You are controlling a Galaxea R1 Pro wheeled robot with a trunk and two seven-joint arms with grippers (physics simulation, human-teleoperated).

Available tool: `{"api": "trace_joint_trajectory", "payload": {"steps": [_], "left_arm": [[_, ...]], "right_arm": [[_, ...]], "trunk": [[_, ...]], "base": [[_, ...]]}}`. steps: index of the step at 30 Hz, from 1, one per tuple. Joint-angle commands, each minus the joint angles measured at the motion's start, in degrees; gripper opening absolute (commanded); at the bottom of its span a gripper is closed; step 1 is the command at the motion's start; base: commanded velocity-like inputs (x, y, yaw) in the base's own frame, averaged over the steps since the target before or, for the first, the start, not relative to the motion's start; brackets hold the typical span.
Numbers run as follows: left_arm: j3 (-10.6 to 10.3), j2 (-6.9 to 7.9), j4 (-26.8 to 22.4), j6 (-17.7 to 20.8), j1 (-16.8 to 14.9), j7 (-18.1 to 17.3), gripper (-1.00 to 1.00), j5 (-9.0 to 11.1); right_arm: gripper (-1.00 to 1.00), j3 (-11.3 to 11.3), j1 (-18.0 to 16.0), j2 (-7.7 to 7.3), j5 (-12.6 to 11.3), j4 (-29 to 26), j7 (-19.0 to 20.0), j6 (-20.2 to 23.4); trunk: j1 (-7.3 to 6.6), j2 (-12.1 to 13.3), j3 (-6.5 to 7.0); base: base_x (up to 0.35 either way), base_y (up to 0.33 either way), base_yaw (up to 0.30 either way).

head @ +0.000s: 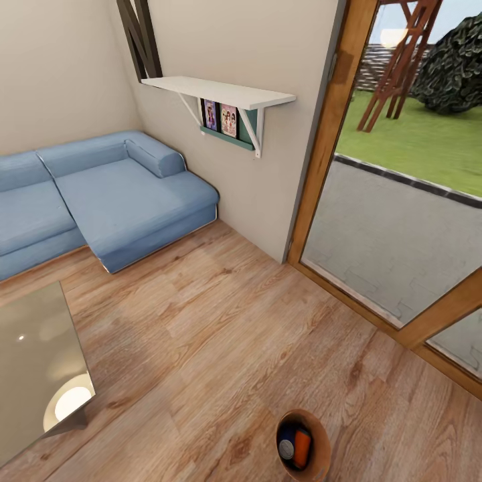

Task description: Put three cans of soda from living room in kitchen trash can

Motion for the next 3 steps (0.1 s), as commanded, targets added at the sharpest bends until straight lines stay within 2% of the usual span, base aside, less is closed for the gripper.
{"api": "trace_joint_trajectory", "payload": {"steps": [1,3], "left_arm": [[0.0,0.0,0.0,0.0,0.0,0.0,1.0,0.0],[0.0,0.0,0.0,0.0,0.0,0.0,1.0,0.02]], "right_arm": [[1.0,0.0,0.0,0.0,-0.01,0.0,0.0,0.0],[1.0,0.01,0.0,0.0,0.01,0.0,-0.01,0.0]], "trunk": [[0.0,0.0,0.0],[0.0,0.0,0.0]], "base": [[0.0,0.0,0.0],[0.0,0.0,0.0]]}}
